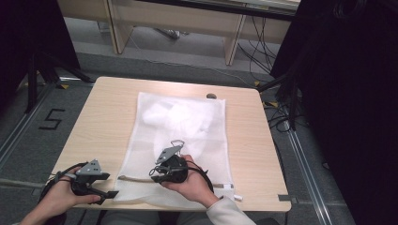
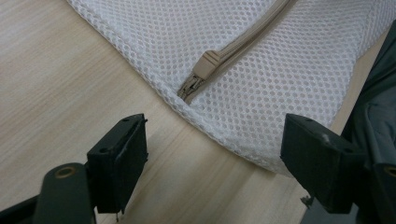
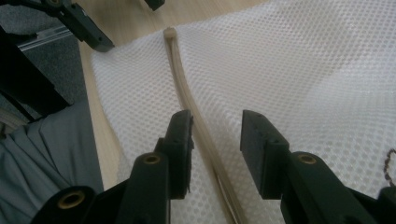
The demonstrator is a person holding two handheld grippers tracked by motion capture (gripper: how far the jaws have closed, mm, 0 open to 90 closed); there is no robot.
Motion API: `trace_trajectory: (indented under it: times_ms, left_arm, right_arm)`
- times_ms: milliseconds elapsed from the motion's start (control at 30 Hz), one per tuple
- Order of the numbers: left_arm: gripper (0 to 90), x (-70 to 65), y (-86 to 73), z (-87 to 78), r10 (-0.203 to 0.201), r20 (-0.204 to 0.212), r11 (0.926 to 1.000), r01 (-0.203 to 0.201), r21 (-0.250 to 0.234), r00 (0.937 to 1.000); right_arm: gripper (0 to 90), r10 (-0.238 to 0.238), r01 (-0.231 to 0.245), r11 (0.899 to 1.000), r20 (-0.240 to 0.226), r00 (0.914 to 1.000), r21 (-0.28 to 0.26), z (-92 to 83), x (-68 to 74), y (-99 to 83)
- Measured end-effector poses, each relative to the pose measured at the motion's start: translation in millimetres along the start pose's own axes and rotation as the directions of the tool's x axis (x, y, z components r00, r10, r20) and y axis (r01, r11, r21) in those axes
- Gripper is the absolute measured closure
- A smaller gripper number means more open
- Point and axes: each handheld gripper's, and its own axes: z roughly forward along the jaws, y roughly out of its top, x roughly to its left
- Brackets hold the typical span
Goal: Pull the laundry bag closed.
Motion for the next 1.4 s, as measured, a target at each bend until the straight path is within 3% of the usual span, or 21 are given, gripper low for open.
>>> trace_trajectory:
  times_ms: [267, 500, 567, 633, 833, 933, 1033, 1067, 1400]
  left_arm:
    - [22.1, -0.6, -0.3, 0.6, -0.015, 0.006, 0.9998, 0.015, -0.008, 0.9999]
    - [22.2, 1.2, -0.4, -0.6, 0.002, 0.001, 1.0000, -0.002, 0.006, 1.0000]
    - [22.2, 0.0, -0.5, -0.1, -0.015, 0.008, 0.9998, 0.015, -0.011, 0.9998]
    - [22.2, 1.1, -0.4, -1.2, 0.002, 0.009, 1.0000, -0.002, 0.007, 1.0000]
    - [22.1, 1.3, -0.5, -1.4, 0.004, 0.012, 0.9999, -0.004, 0.009, 0.9999]
    - [22.3, 0.0, -1.2, -1.3, -0.031, 0.009, 0.9994, 0.031, -0.013, 0.9995]
    - [22.3, 2.1, -1.5, -2.6, -0.006, 0.008, 1.0000, 0.006, -0.004, 1.0000]
    - [22.3, 1.3, -1.7, -1.8, -0.019, 0.008, 0.9997, 0.019, -0.017, 0.9998]
    - [22.5, 1.3, -2.2, -2.3, -0.016, 0.017, 0.9998, 0.016, -0.010, 0.9997]
  right_arm:
    - [65.4, -0.016, 0.016, 1.000, -0.017, 0.9997, 0.001, 9.0, 4.2, 11.1]
    - [66.9, -0.031, 0.031, 1.000, -0.029, 0.9991, 0.004, 16.4, 8.0, 21.1]
    - [67.1, -0.029, 0.029, 1.000, -0.028, 0.9992, -0.001, 18.1, 8.4, 22.1]
    - [67.6, -0.031, 0.032, 0.999, -0.034, 0.9989, 0.005, 20.7, 9.5, 25.6]
    - [68.7, -0.044, 0.044, 0.999, -0.043, 0.9981, 0.008, 24.7, 10.0, 31.2]
    - [68.7, -0.051, 0.052, 0.999, -0.052, 0.9973, 0.012, 29.9, 11.8, 35.2]
    - [68.9, -0.045, 0.046, 0.999, -0.063, 0.9970, 0.014, 34.5, 14.6, 37.8]
    - [68.9, -0.057, 0.058, 0.998, -0.064, 0.9963, 0.016, 35.0, 14.4, 38.8]
    - [69.5, -0.066, 0.068, 0.997, -0.080, 0.9946, 0.025, 44.1, 18.5, 46.1]
